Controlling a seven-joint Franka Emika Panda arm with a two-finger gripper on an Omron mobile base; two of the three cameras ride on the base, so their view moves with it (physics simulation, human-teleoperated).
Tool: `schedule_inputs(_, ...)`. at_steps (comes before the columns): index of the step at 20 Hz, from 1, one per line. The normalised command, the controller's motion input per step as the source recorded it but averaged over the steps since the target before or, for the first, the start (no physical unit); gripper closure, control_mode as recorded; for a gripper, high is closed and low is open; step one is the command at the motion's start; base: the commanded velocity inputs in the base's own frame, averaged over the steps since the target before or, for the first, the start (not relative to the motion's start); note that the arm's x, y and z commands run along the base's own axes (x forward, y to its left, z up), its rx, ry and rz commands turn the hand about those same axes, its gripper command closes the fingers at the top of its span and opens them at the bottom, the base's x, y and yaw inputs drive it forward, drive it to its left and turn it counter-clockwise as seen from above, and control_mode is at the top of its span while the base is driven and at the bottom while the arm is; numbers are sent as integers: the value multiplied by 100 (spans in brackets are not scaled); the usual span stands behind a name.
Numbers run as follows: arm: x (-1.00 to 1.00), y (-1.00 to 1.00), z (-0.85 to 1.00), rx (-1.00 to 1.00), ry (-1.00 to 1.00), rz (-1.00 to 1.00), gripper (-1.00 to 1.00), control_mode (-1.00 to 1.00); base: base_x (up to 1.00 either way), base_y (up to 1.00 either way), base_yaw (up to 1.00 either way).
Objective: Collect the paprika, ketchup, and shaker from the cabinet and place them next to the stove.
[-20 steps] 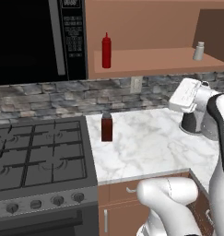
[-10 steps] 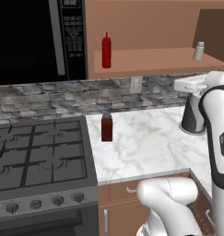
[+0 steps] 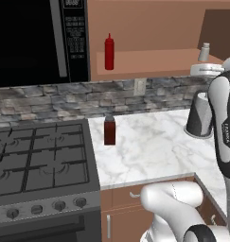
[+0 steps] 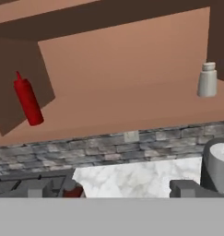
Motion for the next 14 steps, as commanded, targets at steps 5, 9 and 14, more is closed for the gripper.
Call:
schedule_inputs(5, 12, -31, -20, -1, 5, -11, -100, -100, 0, 0, 0)
schedule_inputs(9, 18, -21, -5, -1, 2, -13, -100, -100, 0, 0, 0)
schedule_inputs(14, 6, 0, 0, 0, 0, -14, -100, -100, 0, 0, 0)
